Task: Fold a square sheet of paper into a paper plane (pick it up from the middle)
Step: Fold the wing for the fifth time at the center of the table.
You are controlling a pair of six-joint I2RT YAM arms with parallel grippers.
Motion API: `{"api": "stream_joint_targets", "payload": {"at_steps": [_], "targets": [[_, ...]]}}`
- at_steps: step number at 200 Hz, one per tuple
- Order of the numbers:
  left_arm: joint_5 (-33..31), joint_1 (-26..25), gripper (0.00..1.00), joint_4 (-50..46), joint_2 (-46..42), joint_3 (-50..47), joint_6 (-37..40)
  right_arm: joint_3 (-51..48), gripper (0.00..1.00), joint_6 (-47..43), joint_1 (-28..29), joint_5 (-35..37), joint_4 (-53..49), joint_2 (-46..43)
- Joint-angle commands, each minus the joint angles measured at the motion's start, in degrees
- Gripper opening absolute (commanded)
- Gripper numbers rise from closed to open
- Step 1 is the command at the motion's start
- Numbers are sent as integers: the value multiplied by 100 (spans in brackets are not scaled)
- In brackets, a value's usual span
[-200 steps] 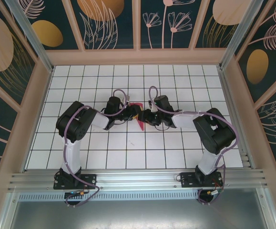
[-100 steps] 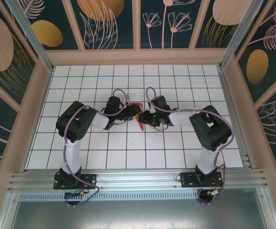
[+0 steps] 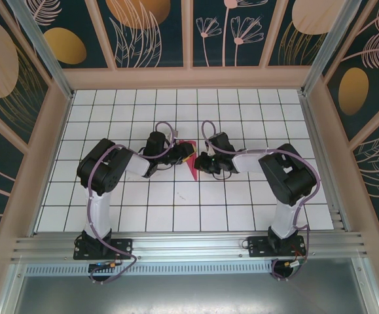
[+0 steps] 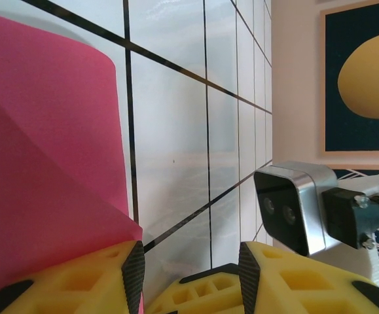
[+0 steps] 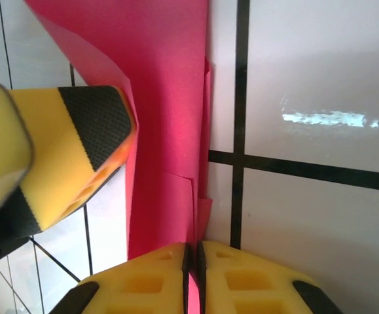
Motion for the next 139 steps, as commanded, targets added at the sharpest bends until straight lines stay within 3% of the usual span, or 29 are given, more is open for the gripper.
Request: {"api": "stream_joint_targets", "payload": {"at_steps": [1, 43, 91, 139], "targets": [[113, -10, 45, -20, 61, 130, 93, -149, 13, 13, 51, 161, -98, 263], [98, -10, 45, -97, 86, 148, 109, -242, 12, -22, 54, 186, -88, 260], [-39, -9, 45, -147, 172, 67, 68, -170, 33, 71, -23, -153, 106, -146], [-65, -10, 45, -141, 167, 67, 55, -244, 42, 102, -63, -475, 352, -274]]}}
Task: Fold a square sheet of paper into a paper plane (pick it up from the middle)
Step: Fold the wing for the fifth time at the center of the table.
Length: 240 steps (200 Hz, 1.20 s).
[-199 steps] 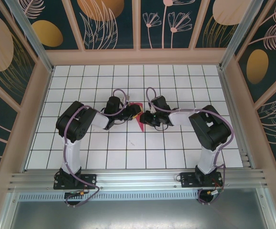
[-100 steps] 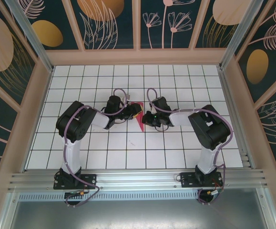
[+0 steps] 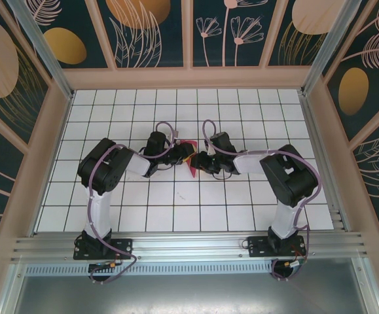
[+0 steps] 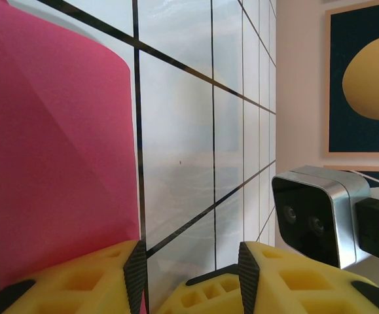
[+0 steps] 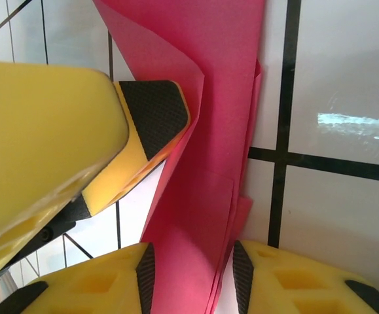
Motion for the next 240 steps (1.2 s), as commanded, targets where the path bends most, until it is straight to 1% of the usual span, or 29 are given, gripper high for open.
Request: {"api": "stream_joint_targets", "payload": {"at_steps": [1, 41, 64, 102, 124, 162, 180, 197, 240], "targets": [[-60, -10, 45, -78, 103, 31, 60, -89, 42, -21, -27, -144, -45, -140], [-3, -10, 45, -82, 101, 45, 60, -218, 44, 176, -76, -11, -1, -252], [-7, -10, 45, -82, 107, 54, 60, -395, 45, 481, -170, -395, 487, -338], [-1, -10, 45, -82, 93, 54, 58, -255, 48, 451, -159, -492, 451, -255], [0, -8, 45, -86, 85, 57, 49, -15, 49, 260, -38, -160, 44, -99], [3, -6, 45, -82, 70, 70, 41, 352, 49, 20, 178, 694, -728, 146], [12, -10, 45, -71, 60, 71, 31, 388, 49, -19, 224, 855, -801, 224], [10, -10, 45, -56, 41, 54, 24, 444, 46, -33, 269, 1052, -932, 317], [12, -10, 45, -47, -6, 41, 16, 580, 37, -44, 377, 1195, -1112, 507]]}}
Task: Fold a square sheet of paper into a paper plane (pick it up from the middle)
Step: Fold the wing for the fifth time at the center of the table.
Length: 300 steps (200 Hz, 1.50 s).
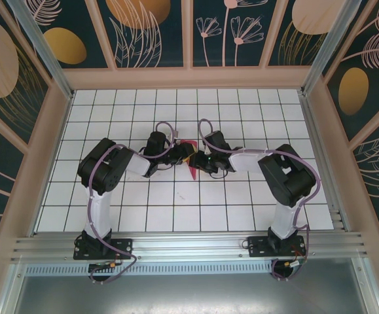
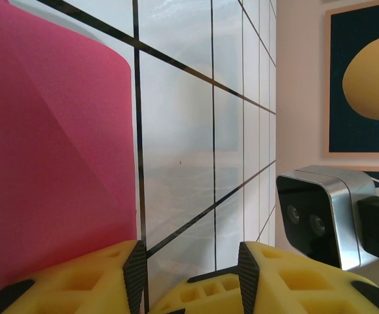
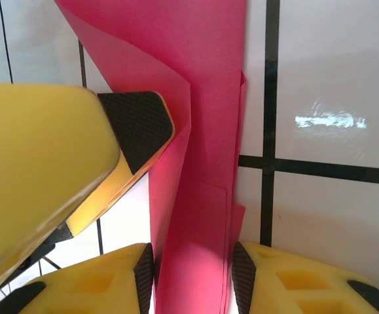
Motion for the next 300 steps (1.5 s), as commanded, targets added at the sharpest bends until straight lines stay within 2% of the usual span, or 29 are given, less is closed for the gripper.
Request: {"api": "stream_joint_targets", "payload": {"at_steps": [1, 60, 120, 146, 179, 210, 236, 247, 300], "targets": [[7, -10, 45, -47, -9, 41, 16, 93, 36, -114, 100, 432, -291, 405], [20, -10, 45, -55, -2, 54, 24, -95, 27, 79, 57, 511, -318, 548], [-16, -10, 45, -47, 52, -29, 20, -139, 21, 55, 123, 981, -592, 756], [-119, -10, 45, -237, 47, -72, 77, -205, 24, 51, 73, 817, -456, 482], [-151, -9, 45, -218, 5, -169, 95, -261, 26, -161, -148, 612, -420, -581], [-112, -10, 45, -205, 15, -95, 84, -421, 22, -207, -127, -73, 10, -1187], [-100, -7, 45, -205, 9, -52, 71, -451, 13, -64, 57, -656, 472, -1044], [-98, -10, 45, -205, 10, -37, 62, -390, 10, 2, 167, -678, 533, -880], [-52, -10, 45, -170, 8, -37, 59, -223, 5, 198, 216, -681, 815, -276]]}}
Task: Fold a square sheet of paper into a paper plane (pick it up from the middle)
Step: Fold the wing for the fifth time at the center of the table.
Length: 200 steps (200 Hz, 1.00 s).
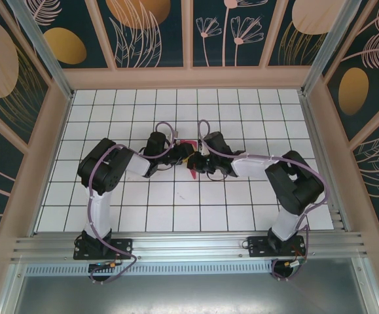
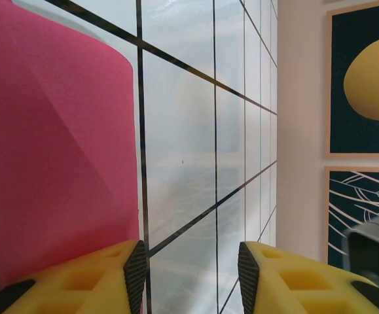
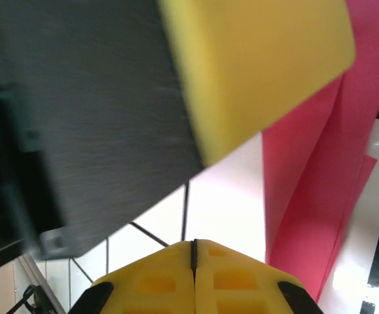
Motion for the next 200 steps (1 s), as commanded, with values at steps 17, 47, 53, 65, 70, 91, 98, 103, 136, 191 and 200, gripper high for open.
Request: {"api": "stream_joint_targets", "payload": {"at_steps": [17, 47, 53, 65, 70, 91, 98, 103, 136, 191, 200], "targets": [[-14, -9, 45, -163, 27, -2, 57, 191, 5, 71, -4, -65, 228, 329], [-2, -10, 45, -170, 9, -7, 57, 286, 5, -22, -13, 181, -51, 470], [-6, -10, 45, -179, 9, -7, 63, 261, 5, -14, -34, 211, -85, 478], [-4, -10, 45, -187, 8, 2, 71, 214, 5, -3, -79, 272, -130, 480], [-1, -10, 45, -196, 9, 10, 75, 185, 5, -2, -103, 286, -140, 478], [2, -10, 45, -215, 11, 19, 83, 76, 5, 22, -187, 412, -233, 418], [-6, -10, 45, -229, 8, 19, 87, 37, 5, 31, -210, 423, -240, 415], [-6, -10, 45, -231, 5, 20, 92, 11, 5, 26, -214, 415, -223, 408], [-3, -10, 45, -231, 15, 20, 93, -49, 5, 62, -223, 281, -137, 536], [-5, -9, 45, -240, 8, 19, 92, 14, 6, -7, -238, 258, -272, -62], [-4, -10, 45, -240, 10, 32, 101, 71, 6, -38, -225, 176, -335, -128]]}}
